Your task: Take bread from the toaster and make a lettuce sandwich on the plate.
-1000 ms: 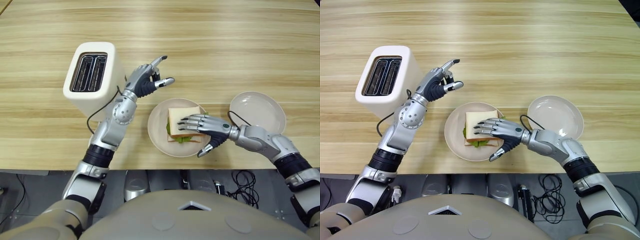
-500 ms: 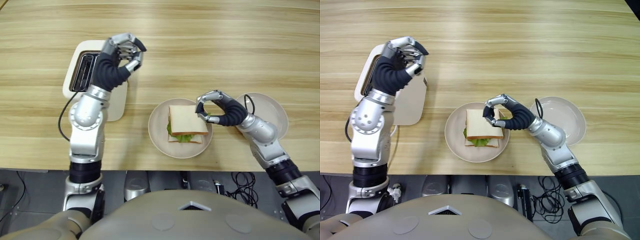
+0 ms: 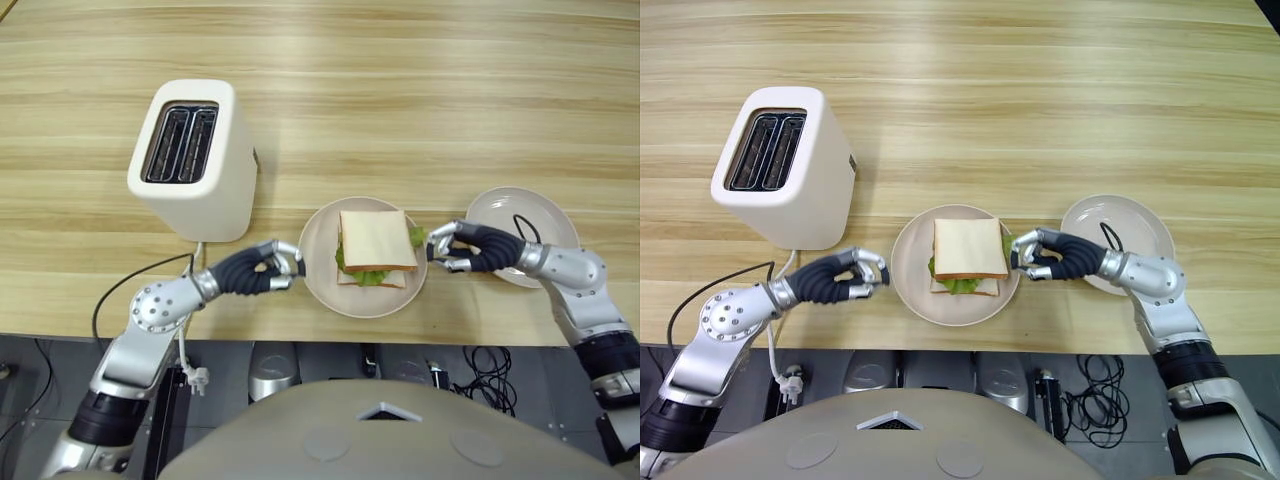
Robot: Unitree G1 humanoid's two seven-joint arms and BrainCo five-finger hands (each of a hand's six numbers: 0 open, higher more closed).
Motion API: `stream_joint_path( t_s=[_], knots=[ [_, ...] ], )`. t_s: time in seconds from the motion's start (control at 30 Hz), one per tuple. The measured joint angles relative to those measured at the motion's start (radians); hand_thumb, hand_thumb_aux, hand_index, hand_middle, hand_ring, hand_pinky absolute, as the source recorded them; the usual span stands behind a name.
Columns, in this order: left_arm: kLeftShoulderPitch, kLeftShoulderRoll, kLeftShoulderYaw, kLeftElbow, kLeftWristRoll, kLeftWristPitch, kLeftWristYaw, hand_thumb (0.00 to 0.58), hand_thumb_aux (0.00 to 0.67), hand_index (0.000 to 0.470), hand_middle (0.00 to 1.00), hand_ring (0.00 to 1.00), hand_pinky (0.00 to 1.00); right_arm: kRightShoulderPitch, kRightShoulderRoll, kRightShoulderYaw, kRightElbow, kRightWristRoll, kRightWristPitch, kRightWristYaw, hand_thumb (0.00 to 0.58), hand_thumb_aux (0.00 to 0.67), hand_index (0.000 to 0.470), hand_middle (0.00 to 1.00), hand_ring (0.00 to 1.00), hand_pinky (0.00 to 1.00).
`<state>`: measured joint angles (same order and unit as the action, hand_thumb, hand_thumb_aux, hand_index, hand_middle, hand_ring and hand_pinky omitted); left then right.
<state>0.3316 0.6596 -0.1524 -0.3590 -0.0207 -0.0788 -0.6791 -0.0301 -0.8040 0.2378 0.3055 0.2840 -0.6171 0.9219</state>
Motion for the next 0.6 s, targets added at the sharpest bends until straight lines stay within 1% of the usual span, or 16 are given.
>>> stream_joint_path(
  t_s=[0.13,0.27,0.33,0.43,0.6],
  knots=[
    [0.06,0.083,-0.002,-0.004,0.163,-0.007,0.018,0.58,0.67,0.46,1.0,1.0,1.0,-0.005,-0.044,0.001,0.078,-0.199,-0.034,-0.015,0.58,0.67,0.46,1.0,1.0,1.0],
    [0.066,0.113,-0.009,-0.003,0.283,-0.006,0.035,0.58,0.67,0.46,1.0,1.0,1.0,0.001,-0.042,0.022,0.072,-0.329,-0.042,-0.029,0.58,0.67,0.46,1.0,1.0,1.0],
    [0.052,0.108,-0.039,0.006,0.317,-0.006,0.035,0.58,0.67,0.46,1.0,1.0,1.0,0.011,-0.033,0.035,0.054,-0.375,-0.04,-0.032,0.58,0.67,0.46,1.0,1.0,1.0],
    [0.011,0.053,-0.109,0.042,0.368,-0.015,0.048,0.58,0.67,0.46,1.0,1.0,1.0,0.041,-0.018,0.068,-0.004,-0.433,-0.03,-0.033,0.58,0.67,0.46,1.0,1.0,1.0],
    [-0.092,-0.065,-0.224,0.133,0.424,-0.039,0.073,0.58,0.67,0.46,1.0,1.0,1.0,0.039,0.02,0.101,-0.07,-0.506,-0.019,-0.057,0.58,0.67,0.46,1.0,1.0,1.0]
  ],
)
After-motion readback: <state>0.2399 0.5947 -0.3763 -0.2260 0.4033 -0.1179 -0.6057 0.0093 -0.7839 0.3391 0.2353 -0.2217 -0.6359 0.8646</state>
